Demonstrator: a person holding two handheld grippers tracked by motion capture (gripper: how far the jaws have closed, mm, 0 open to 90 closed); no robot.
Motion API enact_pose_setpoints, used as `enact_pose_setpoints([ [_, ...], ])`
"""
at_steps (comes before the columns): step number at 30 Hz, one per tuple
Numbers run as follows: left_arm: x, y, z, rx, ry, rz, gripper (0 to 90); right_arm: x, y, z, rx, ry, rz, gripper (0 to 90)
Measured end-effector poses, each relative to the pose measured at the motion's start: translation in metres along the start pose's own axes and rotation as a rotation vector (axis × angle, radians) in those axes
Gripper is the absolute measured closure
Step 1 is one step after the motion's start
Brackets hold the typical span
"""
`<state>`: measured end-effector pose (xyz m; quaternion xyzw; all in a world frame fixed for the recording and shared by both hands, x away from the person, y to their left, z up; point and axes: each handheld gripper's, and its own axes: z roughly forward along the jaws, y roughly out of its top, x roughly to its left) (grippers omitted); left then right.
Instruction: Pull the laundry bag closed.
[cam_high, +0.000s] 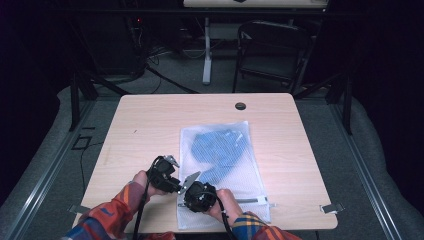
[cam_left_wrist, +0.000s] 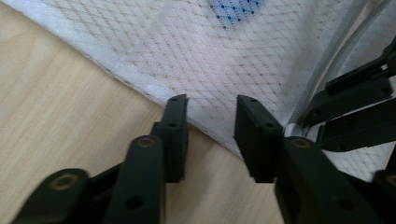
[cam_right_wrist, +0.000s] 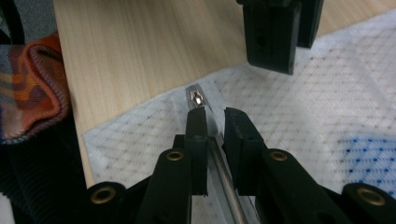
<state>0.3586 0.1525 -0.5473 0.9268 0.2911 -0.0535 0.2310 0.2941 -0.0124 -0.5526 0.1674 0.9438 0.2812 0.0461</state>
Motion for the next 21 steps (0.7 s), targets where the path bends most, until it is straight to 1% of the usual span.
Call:
enact_pose_setpoints([
  [1, 0.0001, -0.0004, 0.0024, 0.018, -0.004, 0.004, 73.9, 0.0011, 0.0013, 0.004, -0.003, 0.005, -0.007, 81.1],
  [4, 0.0001, -0.0009, 0.0058, 0.018, -0.01, -0.001, 77.1, 0.002, 0.0018, 0.0082, 0.007, 0.01, -0.012, 80.3],
  [5, 0.0004, -0.0006, 0.0067, 0.024, -0.007, -0.001, 78.8, 0.0007, 0.0021, 0.0095, 0.007, 0.011, -0.017, 79.4],
  [6, 0.0011, -0.0005, 0.0077, 0.028, -0.016, -0.002, 78.8, 0.0007, 0.0021, 0.0095, 0.007, 0.011, -0.017, 79.4],
  [7, 0.0014, -0.0001, 0.0077, 0.037, -0.016, 0.0, 79.5, 0.0001, 0.0017, 0.0103, 0.004, 0.007, -0.012, 79.3],
  [9, 0.0011, -0.0001, 0.0085, 0.032, -0.014, -0.009, 82.5, -0.0006, 0.0011, 0.0118, 0.009, 0.008, -0.007, 77.7],
  [10, 0.0012, -0.0003, 0.0092, 0.024, -0.013, -0.01, 82.5, -0.0006, 0.0011, 0.0118, 0.009, 0.008, -0.007, 77.7],
  [13, 0.0004, 0.0003, 0.0091, 0.031, 0.0, -0.009, 84.5, 0.0001, 0.0018, 0.0132, 0.011, 0.008, -0.018, 77.8],
  [14, 0.0, 0.0002, 0.0093, 0.031, 0.001, -0.008, 84.9, 0.0002, 0.0022, 0.0128, 0.022, 0.007, -0.025, 78.6],
  [16, -0.0005, 0.0006, 0.0094, 0.032, 0.006, -0.004, 85.1, 0.0008, 0.0021, 0.0126, 0.02, 0.02, -0.019, 79.5],
  [17, 0.0001, 0.0008, 0.0091, 0.036, -0.007, -0.004, 85.1, 0.0011, 0.0017, 0.0126, 0.003, 0.036, -0.009, 79.8],
  [18, 0.0, 0.0009, 0.0092, 0.036, -0.006, -0.004, 85.0, 0.001, 0.0016, 0.0121, -0.004, 0.043, -0.005, 79.9],
  [19, 0.0, 0.0004, 0.01, 0.023, -0.01, -0.008, 85.0, 0.0012, 0.0017, 0.0117, -0.006, 0.052, 0.001, 80.0],
  [20, 0.0003, 0.0009, 0.0093, 0.034, -0.012, -0.006, 85.0, 0.0008, 0.0018, 0.0108, -0.008, 0.056, -0.002, 80.0],
  [21, 0.0003, 0.0008, 0.0095, 0.032, -0.011, -0.006, 85.0, 0.0007, 0.0019, 0.0108, -0.012, 0.057, -0.002, 80.0],
])
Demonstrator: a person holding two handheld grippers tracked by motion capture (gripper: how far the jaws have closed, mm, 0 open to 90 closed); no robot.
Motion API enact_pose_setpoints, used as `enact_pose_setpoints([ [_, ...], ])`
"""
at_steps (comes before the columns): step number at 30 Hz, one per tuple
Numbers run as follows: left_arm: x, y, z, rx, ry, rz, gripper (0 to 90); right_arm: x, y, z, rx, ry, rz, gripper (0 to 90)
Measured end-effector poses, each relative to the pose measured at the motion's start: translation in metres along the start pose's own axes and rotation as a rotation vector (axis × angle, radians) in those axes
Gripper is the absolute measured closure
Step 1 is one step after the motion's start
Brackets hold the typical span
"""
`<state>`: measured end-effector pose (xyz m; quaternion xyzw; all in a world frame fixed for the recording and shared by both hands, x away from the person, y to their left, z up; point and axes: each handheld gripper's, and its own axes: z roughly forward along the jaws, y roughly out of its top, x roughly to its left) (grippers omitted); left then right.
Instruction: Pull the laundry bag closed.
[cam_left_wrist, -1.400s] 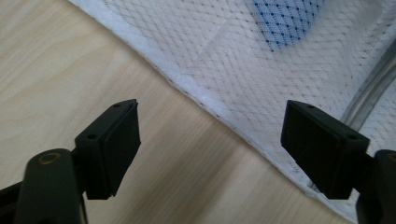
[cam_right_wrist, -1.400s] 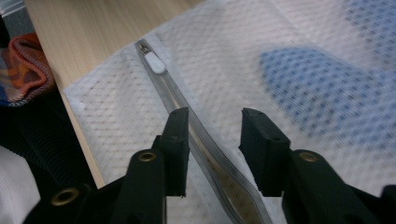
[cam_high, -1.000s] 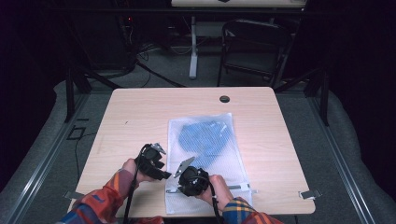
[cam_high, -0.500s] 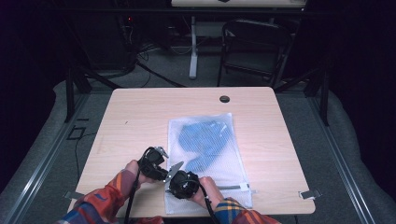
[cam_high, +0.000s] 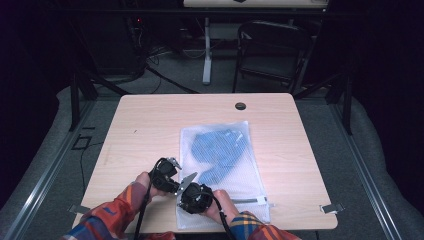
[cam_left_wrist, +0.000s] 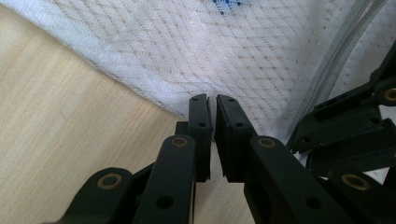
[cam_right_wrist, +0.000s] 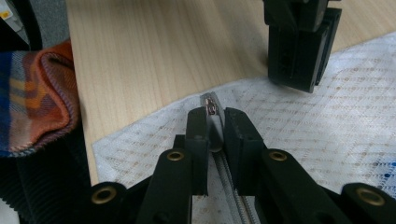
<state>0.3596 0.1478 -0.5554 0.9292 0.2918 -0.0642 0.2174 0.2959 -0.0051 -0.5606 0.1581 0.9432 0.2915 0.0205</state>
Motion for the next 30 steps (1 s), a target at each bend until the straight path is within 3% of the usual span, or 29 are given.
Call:
enact_pose_setpoints([
  [4, 0.0, 0.0, 0.0, 0.005, 0.002, 0.007, 84.3, -0.001, 0.0, 0.003, 0.005, 0.001, 0.02, 79.5],
  [7, -0.001, 0.0, -0.002, 0.012, -0.011, 0.008, 82.4, 0.003, 0.0, 0.003, 0.017, -0.021, -0.003, 81.1],
  [9, 0.0, -0.001, -0.006, -0.008, -0.052, -0.004, 82.5, 0.004, 0.0, 0.004, 0.006, -0.029, -0.004, 81.2],
  [11, -0.004, -0.003, -0.008, 0.004, -0.08, 0.006, 82.8, 0.005, -0.002, 0.004, -0.013, -0.038, -0.009, 81.4],
  [14, -0.008, -0.005, -0.004, 0.061, -0.07, 0.029, 83.3, 0.005, -0.004, 0.004, -0.025, -0.045, -0.005, 81.4],
  [20, -0.007, -0.007, -0.002, 0.069, -0.065, 0.027, 88.0, 0.006, -0.005, 0.004, -0.032, -0.052, 0.01, 81.5],
  [22, -0.007, -0.007, -0.001, 0.065, -0.069, 0.022, 88.6, 0.006, -0.005, 0.004, -0.032, -0.055, 0.012, 81.5],
  [26, -0.002, -0.01, -0.004, 0.036, -0.137, -0.025, 88.4, 0.007, -0.005, 0.004, -0.032, -0.06, 0.012, 81.6],
  [30, -0.004, -0.01, -0.002, 0.053, -0.13, -0.018, 88.3, 0.006, -0.006, 0.004, -0.034, -0.055, 0.019, 81.6],
])
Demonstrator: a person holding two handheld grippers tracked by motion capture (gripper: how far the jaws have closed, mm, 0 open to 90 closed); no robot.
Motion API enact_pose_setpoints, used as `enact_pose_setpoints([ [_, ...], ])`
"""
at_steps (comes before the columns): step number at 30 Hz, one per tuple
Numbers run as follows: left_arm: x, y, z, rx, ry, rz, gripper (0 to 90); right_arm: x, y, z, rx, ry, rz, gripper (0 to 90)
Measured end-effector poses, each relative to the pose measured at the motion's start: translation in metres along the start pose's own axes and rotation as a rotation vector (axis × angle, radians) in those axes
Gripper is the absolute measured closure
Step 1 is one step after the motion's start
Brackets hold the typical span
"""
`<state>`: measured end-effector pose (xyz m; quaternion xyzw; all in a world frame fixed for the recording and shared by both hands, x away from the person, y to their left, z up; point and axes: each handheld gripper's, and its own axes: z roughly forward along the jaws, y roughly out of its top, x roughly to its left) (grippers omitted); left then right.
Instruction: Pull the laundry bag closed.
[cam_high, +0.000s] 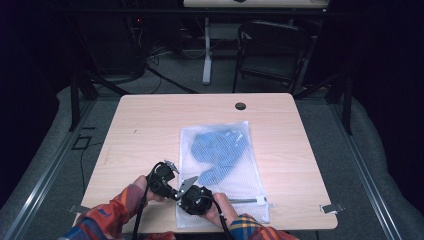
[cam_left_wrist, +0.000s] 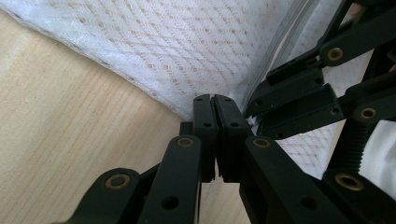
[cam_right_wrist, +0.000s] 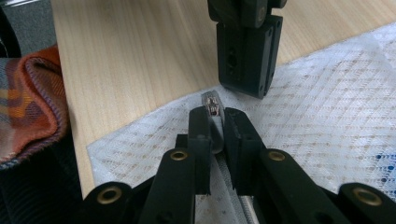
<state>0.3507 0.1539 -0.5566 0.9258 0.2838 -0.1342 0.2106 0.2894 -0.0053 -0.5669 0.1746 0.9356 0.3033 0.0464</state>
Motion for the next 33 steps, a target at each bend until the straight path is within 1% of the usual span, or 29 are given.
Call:
enact_pose_setpoints([
  [3, 0.0, -0.001, 0.0, 0.005, 0.005, 0.005, 88.5, 0.001, 0.0, 0.0, -0.005, -0.006, -0.004, 81.6],
  [4, -0.001, -0.001, 0.001, 0.002, 0.007, 0.004, 89.0, 0.001, -0.001, 0.0, -0.007, -0.008, 0.001, 81.6],
  [5, -0.002, -0.001, 0.001, 0.002, 0.018, 0.01, 89.0, 0.001, -0.001, 0.0, -0.007, -0.008, 0.001, 81.6],
  [6, -0.004, -0.001, 0.002, -0.006, 0.03, 0.021, 90.0, 0.001, -0.001, 0.0, -0.009, -0.008, 0.006, 81.6],
  [9, -0.009, -0.002, 0.002, 0.004, 0.063, 0.061, 90.0, 0.001, -0.001, 0.0, -0.007, -0.01, 0.021, 81.7],
  [10, -0.009, -0.003, 0.002, -0.008, 0.064, 0.059, 90.0, 0.001, -0.001, 0.0, -0.007, -0.01, 0.021, 81.7],
  [13, -0.011, -0.004, 0.002, -0.013, 0.077, 0.076, 90.0, 0.0, -0.002, -0.001, -0.005, -0.007, 0.03, 81.6],
  [16, -0.012, -0.004, 0.002, -0.014, 0.084, 0.09, 90.0, 0.0, -0.003, -0.002, -0.009, -0.02, 0.034, 81.6],
  [17, -0.012, -0.005, 0.002, -0.014, 0.089, 0.097, 90.0, 0.0, -0.003, -0.003, 0.002, -0.017, 0.03, 81.7],
  [20, -0.013, -0.005, 0.002, -0.015, 0.089, 0.099, 90.0, 0.001, -0.004, -0.004, -0.009, -0.023, 0.041, 81.7],
  [23, -0.014, -0.005, 0.002, -0.01, 0.108, 0.119, 90.0, 0.0, -0.004, -0.004, -0.004, -0.024, 0.04, 81.7],
  [24, -0.015, -0.004, 0.002, -0.004, 0.108, 0.121, 90.0, 0.0, -0.004, -0.004, -0.004, -0.024, 0.044, 81.7],
  [25, -0.014, -0.004, 0.002, -0.005, 0.099, 0.111, 90.0, 0.001, -0.004, -0.003, -0.008, -0.025, 0.037, 81.7],
  [27, -0.014, -0.003, 0.002, -0.003, 0.095, 0.11, 90.0, 0.001, -0.004, -0.003, -0.008, -0.024, 0.035, 81.7],
  [28, -0.014, -0.003, 0.001, -0.001, 0.092, 0.13, 90.0, 0.001, -0.004, -0.003, -0.01, -0.023, 0.037, 81.6],
  [29, -0.013, -0.003, 0.0, -0.003, 0.074, 0.126, 90.0, 0.001, -0.004, -0.003, -0.009, -0.024, 0.034, 81.6],
  [30, -0.012, -0.004, 0.001, -0.022, 0.053, 0.113, 90.0, 0.001, -0.004, -0.002, -0.011, -0.025, 0.025, 81.6],
  [31, -0.011, -0.004, 0.001, -0.025, 0.034, 0.109, 90.0, 0.001, -0.005, -0.002, -0.014, -0.026, 0.023, 81.6],
  [33, -0.012, -0.003, 0.002, -0.021, 0.029, 0.109, 90.0, 0.001, -0.005, -0.003, -0.013, -0.027, 0.024, 81.6],
])
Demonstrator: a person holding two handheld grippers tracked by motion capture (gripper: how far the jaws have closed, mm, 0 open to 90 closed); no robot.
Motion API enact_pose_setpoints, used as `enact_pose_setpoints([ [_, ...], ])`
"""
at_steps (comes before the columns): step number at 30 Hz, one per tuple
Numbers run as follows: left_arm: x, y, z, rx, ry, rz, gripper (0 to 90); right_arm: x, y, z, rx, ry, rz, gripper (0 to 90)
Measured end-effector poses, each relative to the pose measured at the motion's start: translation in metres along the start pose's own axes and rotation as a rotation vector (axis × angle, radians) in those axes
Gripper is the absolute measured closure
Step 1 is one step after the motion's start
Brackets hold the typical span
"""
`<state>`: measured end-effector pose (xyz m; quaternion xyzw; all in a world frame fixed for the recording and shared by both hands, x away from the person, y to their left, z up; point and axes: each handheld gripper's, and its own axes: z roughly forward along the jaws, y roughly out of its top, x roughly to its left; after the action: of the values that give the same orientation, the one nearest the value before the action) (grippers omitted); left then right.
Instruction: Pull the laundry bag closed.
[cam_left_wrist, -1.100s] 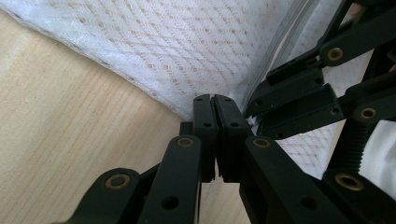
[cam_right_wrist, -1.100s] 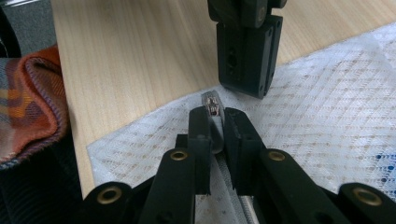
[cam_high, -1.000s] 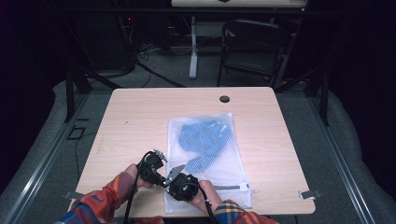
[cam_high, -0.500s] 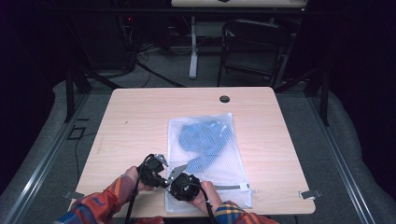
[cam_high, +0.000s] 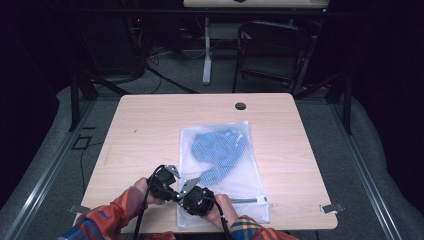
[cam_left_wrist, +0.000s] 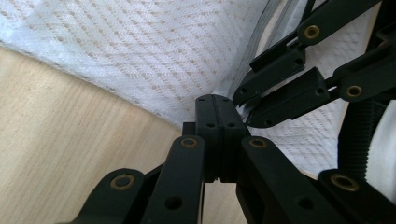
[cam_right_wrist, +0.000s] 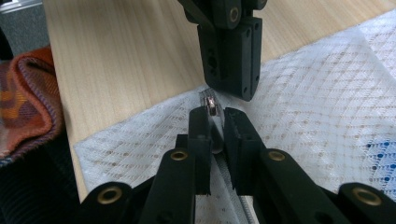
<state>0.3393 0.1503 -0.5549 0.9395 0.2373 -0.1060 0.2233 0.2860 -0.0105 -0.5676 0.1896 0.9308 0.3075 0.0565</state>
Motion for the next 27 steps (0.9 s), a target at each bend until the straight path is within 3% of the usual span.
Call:
enact_pose_setpoints([
  [3, -0.0003, -0.0004, 0.0013, 0.013, -0.006, 0.01, 90.0, -0.0018, -0.0016, -0.0002, -0.008, 0.011, 0.009, 81.4],
  [7, -0.0048, 0.0005, 0.0019, 0.034, 0.029, 0.035, 90.0, 0.0, -0.0014, 0.0001, -0.011, 0.002, 0.013, 81.5],
  [14, -0.0066, -0.0003, 0.0028, 0.022, 0.029, 0.032, 90.0, 0.0028, 0.0015, 0.0, 0.008, -0.018, -0.018, 81.9],
  [15, -0.0051, 0.0001, 0.0016, 0.044, 0.033, 0.064, 90.0, 0.0032, 0.0018, 0.0, 0.008, -0.02, -0.025, 81.9],
  [17, -0.0061, -0.0006, 0.0026, 0.021, 0.025, 0.034, 90.0, 0.0042, 0.002, -0.0008, 0.016, -0.03, -0.031, 81.9],
  [27, -0.0054, -0.0003, 0.0026, 0.022, 0.022, 0.033, 90.0, 0.0016, 0.0008, -0.0039, 0.034, -0.027, -0.032, 82.0],
])
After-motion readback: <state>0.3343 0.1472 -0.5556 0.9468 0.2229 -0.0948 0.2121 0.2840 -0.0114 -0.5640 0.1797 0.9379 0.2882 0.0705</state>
